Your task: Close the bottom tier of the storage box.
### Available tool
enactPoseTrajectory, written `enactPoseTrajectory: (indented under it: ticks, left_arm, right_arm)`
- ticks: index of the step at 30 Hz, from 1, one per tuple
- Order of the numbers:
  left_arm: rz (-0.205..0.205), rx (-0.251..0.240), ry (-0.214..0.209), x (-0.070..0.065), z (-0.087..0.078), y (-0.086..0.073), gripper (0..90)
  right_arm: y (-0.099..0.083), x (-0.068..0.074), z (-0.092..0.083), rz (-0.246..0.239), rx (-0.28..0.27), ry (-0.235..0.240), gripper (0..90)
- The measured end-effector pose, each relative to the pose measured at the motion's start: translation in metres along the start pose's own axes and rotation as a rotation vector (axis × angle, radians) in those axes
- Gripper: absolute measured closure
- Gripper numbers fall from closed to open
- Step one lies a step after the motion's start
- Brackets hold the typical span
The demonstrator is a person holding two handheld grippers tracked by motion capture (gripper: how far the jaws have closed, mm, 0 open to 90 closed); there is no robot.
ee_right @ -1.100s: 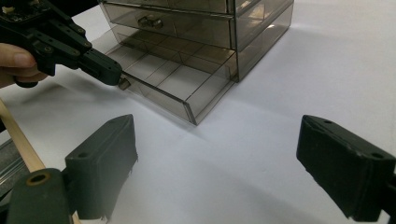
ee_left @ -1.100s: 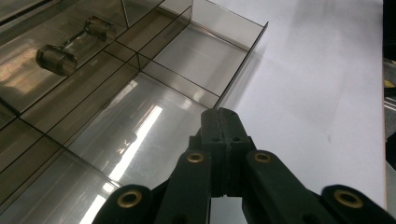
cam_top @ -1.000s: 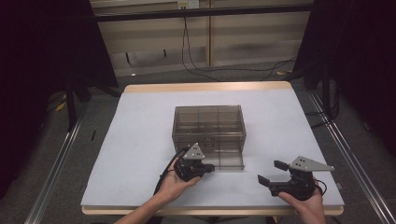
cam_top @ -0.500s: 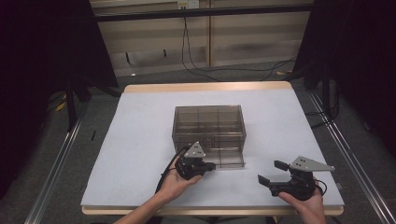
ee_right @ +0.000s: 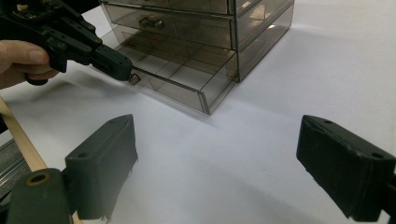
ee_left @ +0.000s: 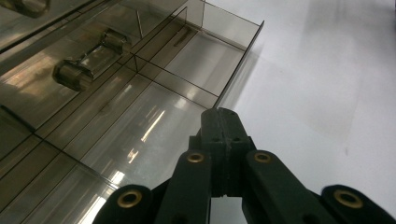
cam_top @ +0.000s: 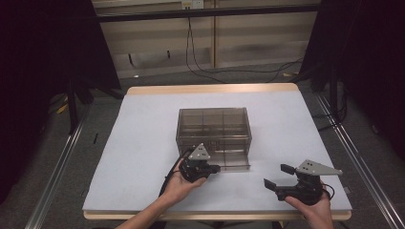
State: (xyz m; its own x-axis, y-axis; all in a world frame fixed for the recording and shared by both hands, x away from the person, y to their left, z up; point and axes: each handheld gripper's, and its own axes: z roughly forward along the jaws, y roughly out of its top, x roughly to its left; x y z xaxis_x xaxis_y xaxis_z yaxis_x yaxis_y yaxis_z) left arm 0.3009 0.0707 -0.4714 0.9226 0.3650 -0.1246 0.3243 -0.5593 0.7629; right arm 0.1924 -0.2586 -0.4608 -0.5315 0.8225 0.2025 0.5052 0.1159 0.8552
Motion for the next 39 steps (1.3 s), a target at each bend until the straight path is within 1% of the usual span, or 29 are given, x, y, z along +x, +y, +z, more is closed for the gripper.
enactPoseTrajectory:
  ticks: [5,7,11,13,15,18,20,25,26,27,28,31,33,39]
  left_arm:
    - [-0.003,0.008,0.003,0.0013,-0.0008,0.0005,90.0]
    - [-0.006,-0.003,0.003,0.0015,0.0000,0.0003,90.0]
    - [-0.001,0.006,-0.002,0.0022,-0.0004,0.0008,90.0]
    - [0.004,0.007,0.003,0.0031,-0.0005,0.0009,90.0]
    - [-0.005,-0.009,0.003,0.0039,0.0005,0.0005,90.0]
    - [-0.013,-0.007,0.008,0.0050,0.0002,0.0010,90.0]
    - [-0.005,0.003,0.011,0.0057,-0.0004,0.0013,90.0]
    - [-0.007,-0.006,0.012,0.0054,0.0008,0.0016,90.0]
    - [-0.007,-0.001,0.014,0.0054,0.0005,0.0020,90.0]
    - [-0.010,-0.012,0.012,0.0055,0.0012,0.0016,90.0]
    - [-0.008,-0.002,0.013,0.0056,0.0005,0.0019,90.0]
    - [-0.006,-0.001,0.016,0.0063,0.0004,0.0021,90.0]
    - [-0.018,-0.010,0.018,0.0071,0.0012,0.0018,90.0]
    - [-0.014,-0.011,0.018,0.0077,0.0011,0.0020,90.0]
  right_arm:
    - [0.0001,0.0000,0.0002,0.001,0.000,0.000,11.8]
    - [0.0001,0.0000,0.0002,0.001,0.000,0.000,11.7]
    - [0.0002,-0.0001,0.0003,0.003,0.000,0.001,11.7]
    - [0.0002,0.0003,0.0003,0.001,0.001,0.000,11.7]
    - [0.0002,0.0002,0.0003,0.001,0.001,0.001,11.6]
    - [0.0002,0.0001,0.0003,0.001,0.001,0.001,11.7]
    - [0.0002,0.0000,0.0003,0.002,0.001,0.001,11.6]
    - [0.0004,0.0002,0.0009,0.002,0.003,0.003,11.7]
    - [0.0004,0.0000,0.0013,0.001,0.003,0.003,11.6]
    - [0.0005,-0.0002,0.0015,0.000,0.004,0.005,11.7]
    - [0.0006,-0.0004,0.0018,-0.001,0.002,0.003,11.7]
    - [0.0008,-0.0002,0.0020,-0.003,0.003,0.004,11.7]
    - [0.0007,0.0000,0.0020,-0.002,0.003,0.004,11.7]
    - [0.0007,-0.0006,0.0020,0.003,0.002,0.006,11.6]
